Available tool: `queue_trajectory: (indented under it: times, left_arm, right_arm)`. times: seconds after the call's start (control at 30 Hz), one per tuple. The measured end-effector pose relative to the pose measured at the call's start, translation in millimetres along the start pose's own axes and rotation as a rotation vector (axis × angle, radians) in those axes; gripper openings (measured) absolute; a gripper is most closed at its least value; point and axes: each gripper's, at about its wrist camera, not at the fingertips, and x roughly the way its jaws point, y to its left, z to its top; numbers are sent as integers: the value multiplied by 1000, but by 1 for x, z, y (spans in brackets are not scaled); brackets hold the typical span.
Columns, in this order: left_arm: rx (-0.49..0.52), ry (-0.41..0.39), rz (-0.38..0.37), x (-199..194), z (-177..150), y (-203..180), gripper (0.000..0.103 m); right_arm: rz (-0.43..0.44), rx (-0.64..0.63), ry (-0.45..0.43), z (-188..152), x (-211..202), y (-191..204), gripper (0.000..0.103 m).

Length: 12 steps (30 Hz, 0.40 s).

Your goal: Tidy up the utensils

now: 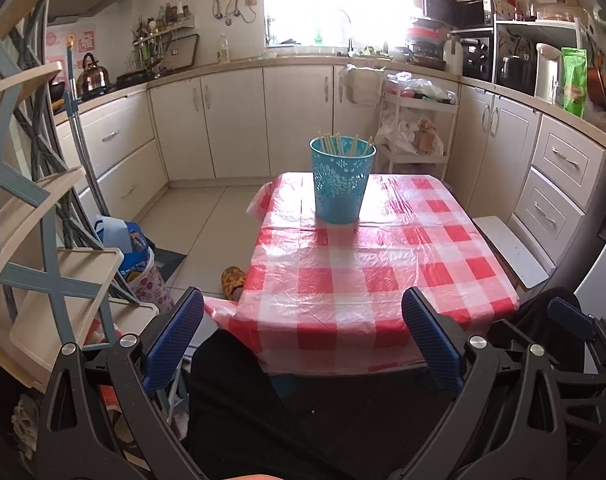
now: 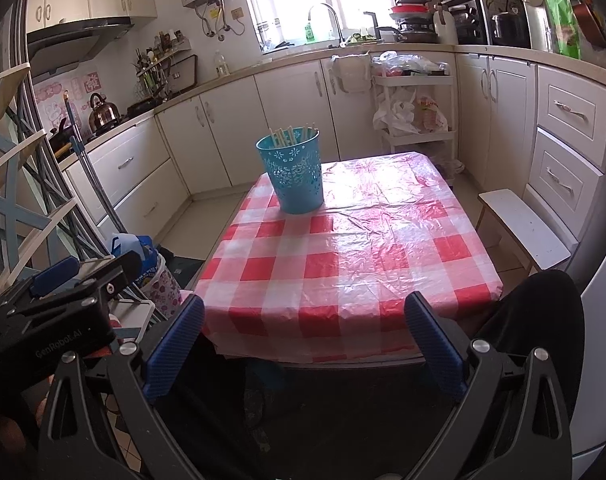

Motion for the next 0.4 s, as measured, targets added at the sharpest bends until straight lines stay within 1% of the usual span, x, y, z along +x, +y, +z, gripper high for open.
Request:
queue_trajectory:
  times: [0.1, 0.23, 0.4]
  left_arm:
    - [18, -26, 43, -4, 1, -4, 95]
    - [5, -1, 31, -1, 1, -4, 95]
    - [5, 0, 36, 0, 0, -3, 95]
  right_arm:
    - [1, 1, -8, -1, -1, 0, 96]
    - [1, 1, -12, -1, -1, -1, 96]
    - [1, 2, -12, -2, -1, 0, 96]
